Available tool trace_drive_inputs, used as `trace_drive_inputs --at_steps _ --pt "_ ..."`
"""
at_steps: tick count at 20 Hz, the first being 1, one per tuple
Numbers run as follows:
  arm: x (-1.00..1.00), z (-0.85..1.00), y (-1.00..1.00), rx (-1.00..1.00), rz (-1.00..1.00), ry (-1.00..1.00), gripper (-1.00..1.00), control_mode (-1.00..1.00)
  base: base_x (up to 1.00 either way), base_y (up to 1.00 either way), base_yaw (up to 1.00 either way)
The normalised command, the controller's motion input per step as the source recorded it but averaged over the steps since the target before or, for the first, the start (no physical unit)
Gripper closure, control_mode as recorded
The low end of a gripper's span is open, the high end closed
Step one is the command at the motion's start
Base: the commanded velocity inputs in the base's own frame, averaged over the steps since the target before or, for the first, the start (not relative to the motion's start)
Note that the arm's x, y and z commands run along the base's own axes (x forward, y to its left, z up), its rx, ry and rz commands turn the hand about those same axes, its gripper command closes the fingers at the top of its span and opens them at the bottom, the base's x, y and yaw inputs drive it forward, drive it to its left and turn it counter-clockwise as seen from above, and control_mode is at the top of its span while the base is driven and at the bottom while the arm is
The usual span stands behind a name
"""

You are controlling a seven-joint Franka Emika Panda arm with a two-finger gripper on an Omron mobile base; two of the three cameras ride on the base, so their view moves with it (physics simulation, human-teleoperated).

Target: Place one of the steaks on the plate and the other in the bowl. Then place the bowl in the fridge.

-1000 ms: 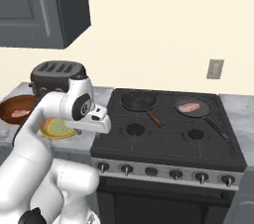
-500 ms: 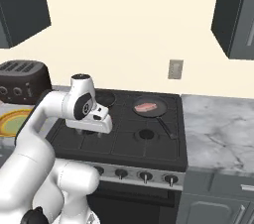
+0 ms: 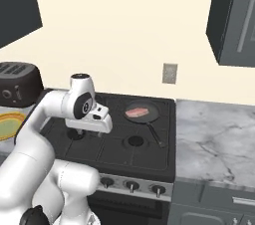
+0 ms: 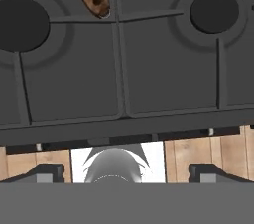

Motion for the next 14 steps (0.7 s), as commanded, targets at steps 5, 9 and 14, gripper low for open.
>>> trace_drive_inputs --at_steps 5,9,14 --pt "0.00 0.00 0.00 0.00 0.00 0.00 -1.00 1.00 0.06 -0.35 0.00" --pt "0.00 0.00 0.00 0.00 0.00 0.00 -1.00 1.00 0.00 0.00 0.00" --pt "0.14 0.00 -0.01 0.00 -0.06 0.00 -1.00 -1.00 0.00 0.00 0.00"
